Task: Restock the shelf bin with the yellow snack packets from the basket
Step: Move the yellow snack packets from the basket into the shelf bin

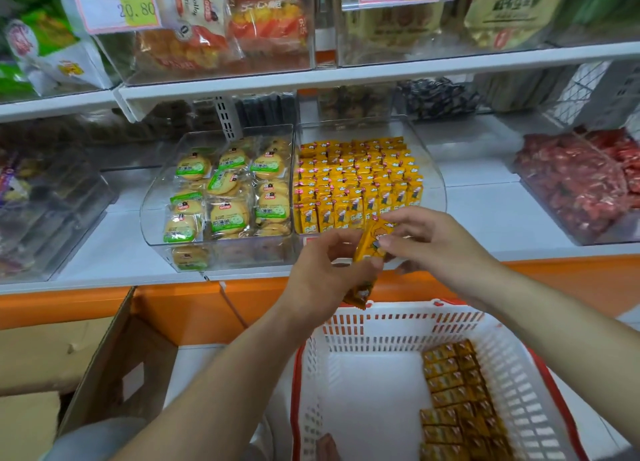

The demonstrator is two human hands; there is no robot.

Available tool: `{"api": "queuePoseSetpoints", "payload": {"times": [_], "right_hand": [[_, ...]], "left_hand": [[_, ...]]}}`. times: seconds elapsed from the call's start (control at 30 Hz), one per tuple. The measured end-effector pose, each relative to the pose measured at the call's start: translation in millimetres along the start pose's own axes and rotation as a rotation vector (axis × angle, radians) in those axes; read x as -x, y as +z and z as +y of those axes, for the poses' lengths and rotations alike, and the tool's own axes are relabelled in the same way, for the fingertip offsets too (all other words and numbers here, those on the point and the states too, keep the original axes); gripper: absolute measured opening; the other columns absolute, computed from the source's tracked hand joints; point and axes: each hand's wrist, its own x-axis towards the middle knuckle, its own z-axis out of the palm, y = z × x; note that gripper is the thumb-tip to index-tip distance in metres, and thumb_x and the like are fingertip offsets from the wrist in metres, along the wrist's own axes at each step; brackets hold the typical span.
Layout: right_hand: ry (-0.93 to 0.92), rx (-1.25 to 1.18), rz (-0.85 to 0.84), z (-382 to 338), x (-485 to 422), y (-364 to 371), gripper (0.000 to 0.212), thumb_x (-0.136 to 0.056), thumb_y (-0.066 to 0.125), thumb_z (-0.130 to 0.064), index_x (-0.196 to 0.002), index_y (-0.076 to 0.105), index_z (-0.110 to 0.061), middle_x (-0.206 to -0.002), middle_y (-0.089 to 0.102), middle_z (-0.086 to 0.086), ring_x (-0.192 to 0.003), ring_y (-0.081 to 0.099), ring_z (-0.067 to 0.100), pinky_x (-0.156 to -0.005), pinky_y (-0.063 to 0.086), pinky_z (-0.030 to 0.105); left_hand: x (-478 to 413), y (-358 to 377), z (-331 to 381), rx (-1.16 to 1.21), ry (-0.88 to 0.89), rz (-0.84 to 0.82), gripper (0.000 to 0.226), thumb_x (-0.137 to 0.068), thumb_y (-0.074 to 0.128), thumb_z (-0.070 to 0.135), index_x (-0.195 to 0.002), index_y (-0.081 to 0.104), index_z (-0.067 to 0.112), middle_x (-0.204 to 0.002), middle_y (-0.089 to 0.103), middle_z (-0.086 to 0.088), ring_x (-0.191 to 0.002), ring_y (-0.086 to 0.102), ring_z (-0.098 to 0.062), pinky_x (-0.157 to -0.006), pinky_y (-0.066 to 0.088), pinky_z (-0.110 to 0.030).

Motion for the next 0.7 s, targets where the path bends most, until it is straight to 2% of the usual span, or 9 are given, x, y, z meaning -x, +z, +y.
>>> {"api": "queuePoseSetpoints", "payload": {"times": [0.07, 0.13, 0.2, 0.27, 0.37, 0.47, 0.6, 0.7], "right_hand": [[-0.012, -0.063, 0.030, -0.4, -2.6, -4.4, 0.039, -0.075, 0.077, -0.029, -0.113, 0.066, -0.025, -0.085, 0.074, -0.003, -0.082, 0.073, 0.018, -0.066, 0.057, 0.033], [-0.060, -0.054, 0.139, -2.6, -10.1, -11.7, 0.034, -0.079, 0.080, -0.022, -0.111, 0.067, -0.026, -0.083, 0.072, -0.008, -0.078, 0.072, 0.016, -0.064, 0.059, 0.035], [-0.128, 0.018, 0.274, -6.6, -23.3, -19.6, 0.031, -0.081, 0.081, -0.019, -0.105, 0.066, -0.030, -0.085, 0.070, -0.007, -0.071, 0.070, 0.020, -0.061, 0.061, 0.041], [-0.174, 0.114, 0.335, -10.2, -42.7, -25.5, 0.031, -0.081, 0.081, -0.017, -0.100, 0.064, -0.035, -0.087, 0.067, -0.006, -0.065, 0.067, 0.022, -0.064, 0.059, 0.049], [-0.144, 0.245, 0.301, -8.3, -73.9, -25.0, 0.031, -0.080, 0.081, -0.017, -0.096, 0.063, -0.036, -0.085, 0.063, -0.008, -0.060, 0.068, 0.022, -0.066, 0.061, 0.049], [-0.087, 0.362, 0.234, 4.3, -100.2, -18.1, 0.034, -0.079, 0.082, -0.012, -0.103, 0.064, -0.027, -0.088, 0.067, 0.002, -0.060, 0.070, 0.023, -0.069, 0.062, 0.040], [-0.018, 0.520, 0.158, 28.1, -123.4, -8.3, 0.032, -0.078, 0.083, -0.010, -0.101, 0.066, -0.022, -0.082, 0.065, 0.004, -0.066, 0.068, 0.021, -0.068, 0.055, 0.035], [0.000, 0.616, 0.173, 43.4, -132.1, -2.7, 0.030, -0.078, 0.083, -0.013, -0.099, 0.064, -0.021, -0.080, 0.066, 0.002, -0.072, 0.065, 0.018, -0.065, 0.050, 0.026]], "left_hand": [[-3.3, -0.7, 0.4, -0.062, 0.010, 0.025, 0.023, -0.084, 0.082, 0.030, -0.103, 0.068, 0.035, -0.101, 0.074, 0.010, -0.090, 0.073, -0.007, -0.072, 0.057, -0.022], [-8.6, -9.7, -0.5, -0.200, 0.063, 0.106, 0.028, -0.085, 0.081, 0.033, -0.108, 0.065, 0.031, -0.100, 0.071, 0.012, -0.089, 0.071, -0.005, -0.074, 0.057, -0.024], [-15.3, -26.1, -3.0, -0.444, 0.131, 0.226, 0.038, -0.085, 0.080, 0.036, -0.118, 0.061, 0.030, -0.110, 0.066, 0.016, -0.098, 0.064, -0.004, -0.082, 0.055, -0.026], [-22.8, -42.0, -8.5, -0.692, 0.189, 0.318, 0.054, -0.085, 0.080, 0.036, -0.132, 0.056, 0.027, -0.122, 0.060, 0.012, -0.108, 0.058, -0.008, -0.089, 0.052, -0.029], [-30.8, -54.7, -19.7, -0.810, 0.183, 0.400, 0.066, -0.083, 0.080, 0.041, -0.139, 0.050, 0.020, -0.128, 0.057, 0.003, -0.115, 0.055, -0.016, -0.091, 0.051, -0.033], [-38.0, -57.3, -31.5, -0.895, 0.094, 0.438, 0.072, -0.085, 0.076, 0.048, -0.142, 0.047, 0.015, -0.133, 0.058, -0.004, -0.123, 0.054, -0.025, -0.101, 0.046, -0.042], [-46.0, -57.2, -37.8, -1.057, 0.097, 0.459, 0.055, -0.086, 0.068, 0.059, -0.125, 0.054, 0.021, -0.114, 0.070, 0.003, -0.115, 0.061, -0.022, -0.110, 0.033, -0.042], [-49.3, -56.7, -39.9, -1.102, 0.101, 0.463, 0.059, -0.084, 0.067, 0.063, -0.123, 0.052, 0.022, -0.113, 0.071, 0.004, -0.114, 0.063, -0.020, -0.108, 0.032, -0.041]]}}
